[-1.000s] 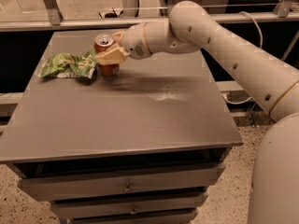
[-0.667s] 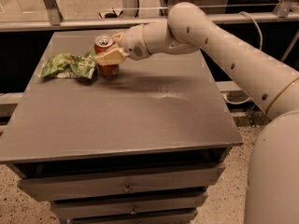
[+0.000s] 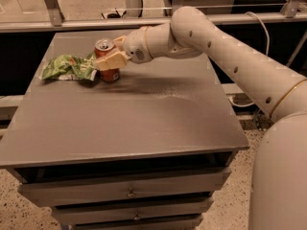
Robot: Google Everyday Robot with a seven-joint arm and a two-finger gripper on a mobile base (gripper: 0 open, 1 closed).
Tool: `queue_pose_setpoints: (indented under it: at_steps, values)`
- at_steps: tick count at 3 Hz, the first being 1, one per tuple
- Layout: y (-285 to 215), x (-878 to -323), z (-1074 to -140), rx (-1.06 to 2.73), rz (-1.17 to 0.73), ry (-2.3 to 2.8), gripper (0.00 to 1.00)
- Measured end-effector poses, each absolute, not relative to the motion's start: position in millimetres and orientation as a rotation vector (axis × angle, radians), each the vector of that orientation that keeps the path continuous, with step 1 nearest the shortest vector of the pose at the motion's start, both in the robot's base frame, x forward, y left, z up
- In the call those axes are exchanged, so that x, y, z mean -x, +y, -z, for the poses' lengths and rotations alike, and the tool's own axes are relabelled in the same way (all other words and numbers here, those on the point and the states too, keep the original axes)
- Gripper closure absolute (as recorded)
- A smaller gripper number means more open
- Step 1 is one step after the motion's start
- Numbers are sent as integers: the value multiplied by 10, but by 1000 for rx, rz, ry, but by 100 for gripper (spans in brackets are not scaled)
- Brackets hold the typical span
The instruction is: Move coke can near green jalapeno chip bag
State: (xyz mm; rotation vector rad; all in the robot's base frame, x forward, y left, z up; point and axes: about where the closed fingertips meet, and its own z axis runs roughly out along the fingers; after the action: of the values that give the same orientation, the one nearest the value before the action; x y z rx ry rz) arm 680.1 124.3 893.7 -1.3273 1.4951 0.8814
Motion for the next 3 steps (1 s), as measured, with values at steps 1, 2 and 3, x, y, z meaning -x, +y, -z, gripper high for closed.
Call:
queue_pose_setpoints:
  at_steps: [1, 2, 3]
  values:
    - [1260, -6792, -8902, 1320, -897, 1501, 1]
    - [1212, -6777, -8885, 1308, -900, 1508, 0]
    - [810, -6712, -8982, 1249, -837, 1529, 0]
